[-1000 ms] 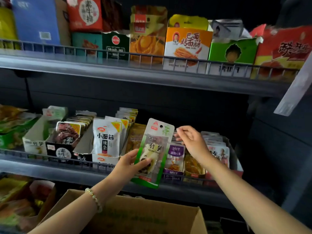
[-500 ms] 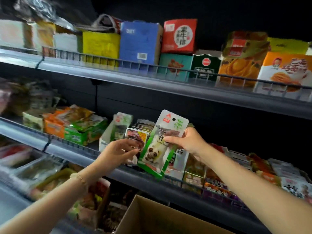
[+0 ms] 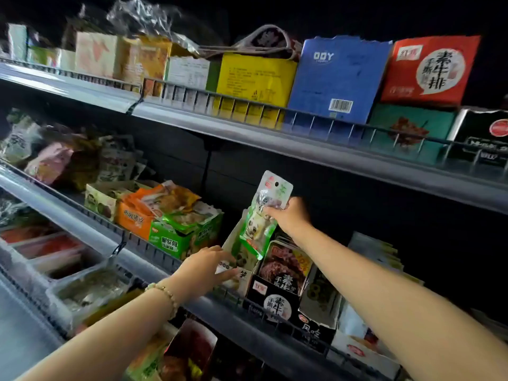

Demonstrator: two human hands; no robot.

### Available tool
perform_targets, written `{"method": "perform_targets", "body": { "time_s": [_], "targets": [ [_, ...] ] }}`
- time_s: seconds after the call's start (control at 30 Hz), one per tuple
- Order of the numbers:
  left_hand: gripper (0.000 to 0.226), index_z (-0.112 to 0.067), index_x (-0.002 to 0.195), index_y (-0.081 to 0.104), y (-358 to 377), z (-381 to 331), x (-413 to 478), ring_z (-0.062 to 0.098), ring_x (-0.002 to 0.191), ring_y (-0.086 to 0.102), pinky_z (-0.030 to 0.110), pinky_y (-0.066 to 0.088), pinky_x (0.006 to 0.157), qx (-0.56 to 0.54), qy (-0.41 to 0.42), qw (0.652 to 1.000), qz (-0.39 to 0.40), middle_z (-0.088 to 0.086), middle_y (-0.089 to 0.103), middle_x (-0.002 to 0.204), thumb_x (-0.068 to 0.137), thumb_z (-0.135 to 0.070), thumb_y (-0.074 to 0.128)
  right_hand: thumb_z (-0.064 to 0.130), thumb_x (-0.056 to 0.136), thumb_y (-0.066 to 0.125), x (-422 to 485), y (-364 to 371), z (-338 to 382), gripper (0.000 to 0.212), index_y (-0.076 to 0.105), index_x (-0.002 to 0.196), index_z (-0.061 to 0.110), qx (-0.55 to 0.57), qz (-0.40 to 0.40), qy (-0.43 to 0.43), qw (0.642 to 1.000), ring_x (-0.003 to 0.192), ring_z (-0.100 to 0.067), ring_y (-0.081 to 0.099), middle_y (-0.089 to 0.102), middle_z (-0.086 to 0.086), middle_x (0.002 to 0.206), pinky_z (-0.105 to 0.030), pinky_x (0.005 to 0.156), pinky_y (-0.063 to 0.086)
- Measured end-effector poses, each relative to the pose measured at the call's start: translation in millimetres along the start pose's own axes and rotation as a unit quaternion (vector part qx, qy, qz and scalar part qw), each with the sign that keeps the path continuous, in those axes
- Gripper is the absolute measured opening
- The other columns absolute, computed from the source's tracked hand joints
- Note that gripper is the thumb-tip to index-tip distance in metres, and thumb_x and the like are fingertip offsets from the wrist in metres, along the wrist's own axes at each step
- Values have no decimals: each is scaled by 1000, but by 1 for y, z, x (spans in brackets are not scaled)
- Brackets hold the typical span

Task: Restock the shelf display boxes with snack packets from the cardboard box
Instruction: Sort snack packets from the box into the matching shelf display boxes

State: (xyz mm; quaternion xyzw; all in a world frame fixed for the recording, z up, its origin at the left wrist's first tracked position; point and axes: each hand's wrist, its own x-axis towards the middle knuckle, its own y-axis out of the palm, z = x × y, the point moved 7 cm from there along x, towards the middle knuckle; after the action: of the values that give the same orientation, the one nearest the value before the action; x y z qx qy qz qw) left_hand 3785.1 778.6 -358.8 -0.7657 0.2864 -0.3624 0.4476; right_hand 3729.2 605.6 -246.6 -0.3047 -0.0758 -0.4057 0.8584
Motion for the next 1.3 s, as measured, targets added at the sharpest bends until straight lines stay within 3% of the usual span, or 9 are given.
{"method": "perform_targets", "body": {
  "time_s": [0.2,0.4,0.53,0.67,0.8,0.9,1.1,1.2,1.3],
  "targets": [
    [36,-28,103,69,5,13,20,9,93,53,25,43,75,-32,34,997,-63,-12,62,104,91,-56,49,11,72,81,31,42,-22,40,62,107,3,-79,73,-7,994,97,-23,65,68,-9,104,-33,83,53],
    [19,-32,95,65,12,18,24,11,101,48,26,39,75,-52,52,994,-87,-18,60,98,87,-50,61,8,79,75,37,45,-28,25,61,100,6,-156,104,-65,980,86,-16,58,62,-4,93,-21,64,42],
    [16,-34,92,62,16,21,24,12,102,46,29,42,77,-68,34,993,-86,-16,62,103,86,-49,63,1,80,72,35,45,-28,19,62,90,14,-158,93,-98,978,92,-14,57,66,-9,104,-23,73,42],
    [22,-32,101,62,20,19,17,15,107,45,29,41,80,-98,12,991,-88,-12,61,109,86,-48,63,3,86,65,21,32,-18,15,63,99,11,-138,61,-122,981,94,-15,61,66,-7,105,-24,75,49],
    [49,-28,130,53,22,18,1,20,122,46,33,43,97,-133,-11,989,-67,-7,53,133,86,-49,63,18,90,64,-8,8,-5,39,51,126,16,-145,89,-119,978,112,-16,53,53,-3,130,-32,94,46],
    [50,-26,131,52,19,3,-28,19,111,55,30,47,93,-179,-9,981,-70,-6,52,134,87,-48,61,25,91,64,-52,-19,-4,46,47,133,20,-138,127,-113,976,124,-18,47,49,-3,130,-34,100,42],
    [57,-30,132,50,57,-64,-127,-1,108,57,26,50,96,-274,-8,958,78,-14,59,125,82,-58,52,40,91,58,-183,-73,-42,51,40,138,32,-170,262,-97,945,128,1,32,34,20,140,-21,106,26],
    [74,-31,141,38,95,-83,-181,1,119,49,16,44,96,-286,-35,943,164,-14,46,138,77,-67,52,57,83,55,-249,-88,-83,58,36,135,39,-180,327,-65,926,134,-1,32,31,22,141,-20,106,27],
    [98,-36,144,31,124,-90,-224,10,118,54,26,51,94,-323,-76,916,226,-11,44,140,62,-85,55,70,77,52,-305,-95,-128,66,37,134,40,-167,360,-19,918,132,2,32,33,18,146,-19,109,26]
  ]
}}
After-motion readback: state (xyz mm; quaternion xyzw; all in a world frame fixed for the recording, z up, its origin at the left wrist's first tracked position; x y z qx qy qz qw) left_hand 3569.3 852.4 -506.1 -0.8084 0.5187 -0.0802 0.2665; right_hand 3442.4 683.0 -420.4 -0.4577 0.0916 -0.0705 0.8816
